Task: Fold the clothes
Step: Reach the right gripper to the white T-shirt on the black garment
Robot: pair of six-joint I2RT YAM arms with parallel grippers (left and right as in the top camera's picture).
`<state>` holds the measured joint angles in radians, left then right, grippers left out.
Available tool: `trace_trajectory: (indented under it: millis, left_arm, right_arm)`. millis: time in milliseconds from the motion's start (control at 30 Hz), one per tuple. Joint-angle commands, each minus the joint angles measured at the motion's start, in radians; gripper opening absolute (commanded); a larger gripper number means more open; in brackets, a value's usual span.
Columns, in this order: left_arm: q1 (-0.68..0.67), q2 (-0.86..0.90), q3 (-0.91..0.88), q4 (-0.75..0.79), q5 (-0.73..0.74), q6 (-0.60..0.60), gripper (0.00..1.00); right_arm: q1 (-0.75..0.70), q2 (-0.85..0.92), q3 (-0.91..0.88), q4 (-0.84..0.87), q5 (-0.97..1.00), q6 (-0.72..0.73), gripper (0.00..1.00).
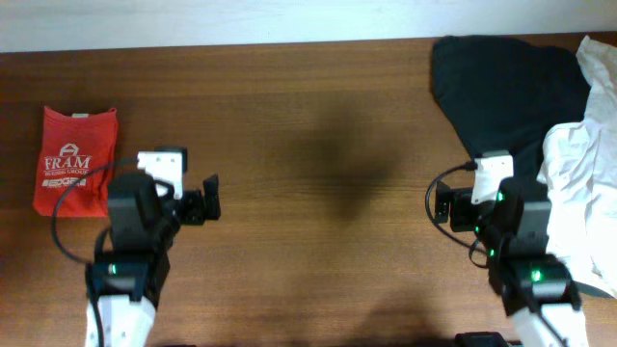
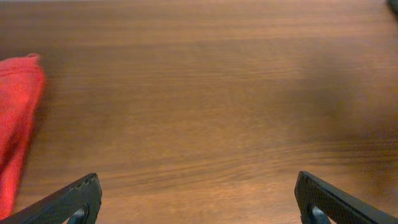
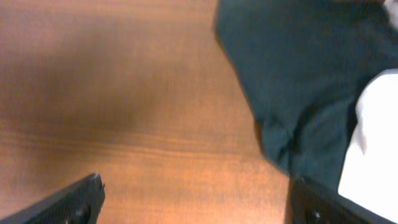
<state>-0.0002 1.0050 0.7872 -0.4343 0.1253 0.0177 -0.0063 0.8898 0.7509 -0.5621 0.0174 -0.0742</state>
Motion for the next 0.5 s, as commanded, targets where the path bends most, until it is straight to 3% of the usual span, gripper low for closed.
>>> trace_trajectory:
  millis: [0, 100, 200, 300, 367, 467]
  left_arm:
    - [0.006, 0.106, 0.172, -0.111, 0.135, -0.005, 0.99]
    - [0.006, 0.159, 0.294, -0.224, 0.144, -0.002, 0.99]
    - [0.006, 0.166, 0.344, -0.248, 0.145, -0.003, 0.99]
    - [0.006, 0.158, 0.344, -0.248, 0.141, -0.002, 0.99]
    - [0.006, 0.158, 0.344, -0.248, 0.141, -0.003, 0.99]
    - [0.006, 0.158, 0.344, -0.248, 0.141, -0.003, 0.99]
  right_arm:
    - [-0.008, 0.163, 0.181, -0.145, -0.006, 0.011, 0.99]
    - [-0.008, 0.302, 0.311, -0.251, -0.021, 0.011, 0.99]
    - [-0.01, 0.375, 0.365, -0.251, -0.011, 0.011, 0.99]
    - [-0.056, 0.407, 0.366, -0.175, 0.083, 0.034, 0.99]
    - [-0.13, 0.44, 0.366, -0.112, 0.2, 0.131, 0.99]
    - [-0.276, 0.515, 0.366, -0.007, 0.212, 0.244, 0.99]
